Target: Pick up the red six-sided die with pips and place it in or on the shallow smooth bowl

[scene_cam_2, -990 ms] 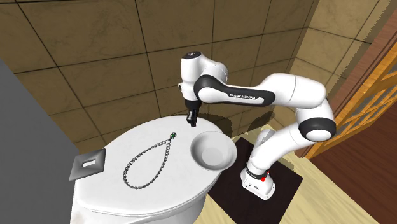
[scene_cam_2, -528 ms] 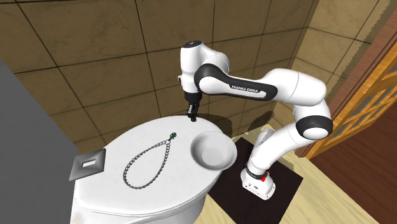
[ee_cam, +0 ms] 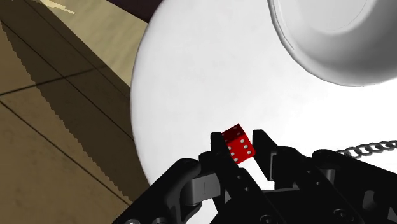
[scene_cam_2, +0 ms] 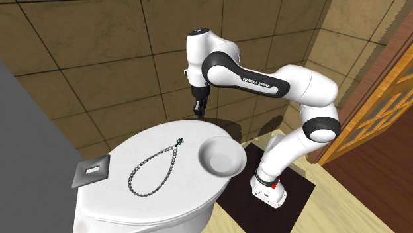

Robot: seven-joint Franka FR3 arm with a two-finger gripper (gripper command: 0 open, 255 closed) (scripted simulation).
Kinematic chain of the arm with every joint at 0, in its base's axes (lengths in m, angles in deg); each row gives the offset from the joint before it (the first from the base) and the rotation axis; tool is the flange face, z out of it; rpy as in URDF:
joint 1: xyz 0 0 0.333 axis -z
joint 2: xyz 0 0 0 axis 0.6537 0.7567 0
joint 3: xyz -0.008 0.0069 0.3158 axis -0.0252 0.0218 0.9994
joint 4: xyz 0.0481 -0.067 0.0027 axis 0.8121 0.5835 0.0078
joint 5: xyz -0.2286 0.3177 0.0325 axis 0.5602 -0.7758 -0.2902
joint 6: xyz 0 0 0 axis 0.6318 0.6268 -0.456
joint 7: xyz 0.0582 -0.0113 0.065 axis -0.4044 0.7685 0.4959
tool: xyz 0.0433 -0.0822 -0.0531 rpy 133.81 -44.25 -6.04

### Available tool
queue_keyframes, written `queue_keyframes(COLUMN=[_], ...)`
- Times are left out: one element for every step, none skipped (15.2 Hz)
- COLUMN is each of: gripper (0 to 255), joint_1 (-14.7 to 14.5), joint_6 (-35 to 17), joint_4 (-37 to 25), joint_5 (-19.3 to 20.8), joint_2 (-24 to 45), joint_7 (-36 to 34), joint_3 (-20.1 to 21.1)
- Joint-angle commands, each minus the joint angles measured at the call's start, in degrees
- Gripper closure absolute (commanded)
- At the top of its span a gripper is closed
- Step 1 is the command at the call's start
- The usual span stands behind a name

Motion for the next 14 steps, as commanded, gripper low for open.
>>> queue_keyframes(gripper=[255, 255, 255, 255, 255, 255, 255, 255, 255, 255, 255, 255, 255, 255], joint_1=[0.1, 0.14, 0.19, 0.21, -0.16, -0.52, -0.88, -1.23, -1.58, -1.93, -2.27, -2.61, -2.95, -3.27], joint_6=[1.68, 2.47, 3.27, 3.53, 3.98, 4.44, 4.92, 5.43, 5.95, 6.48, 7.03, 7.59, 8.15, 8.72], joint_4=[-2.5, -3.77, -5.05, -5.48, -4.77, -4.11, -3.53, -3.03, -2.6, -2.24, -1.94, -1.72, -1.57, -1.48], joint_5=[0.17, 0.26, 0.35, 0.38, -0.2, -0.79, -1.4, -2.02, -2.66, -3.32, -3.99, -4.68, -5.38, -6.1], joint_2=[0.86, 1.34, 1.84, 2.0, 0.74, -0.49, -1.68, -2.82, -3.91, -4.96, -5.97, -6.93, -7.83, -8.69], joint_7=[-0.18, -0.28, -0.39, -0.43, -1.31, -2.21, -3.14, -4.09, -5.07, -6.07, -7.09, -8.15, -9.23, -10.34], joint_3=[0.02, 0.06, 0.1, 0.11, 0.59, 1.08, 1.59, 2.12, 2.66, 3.23, 3.81, 4.41, 5.02, 5.66])
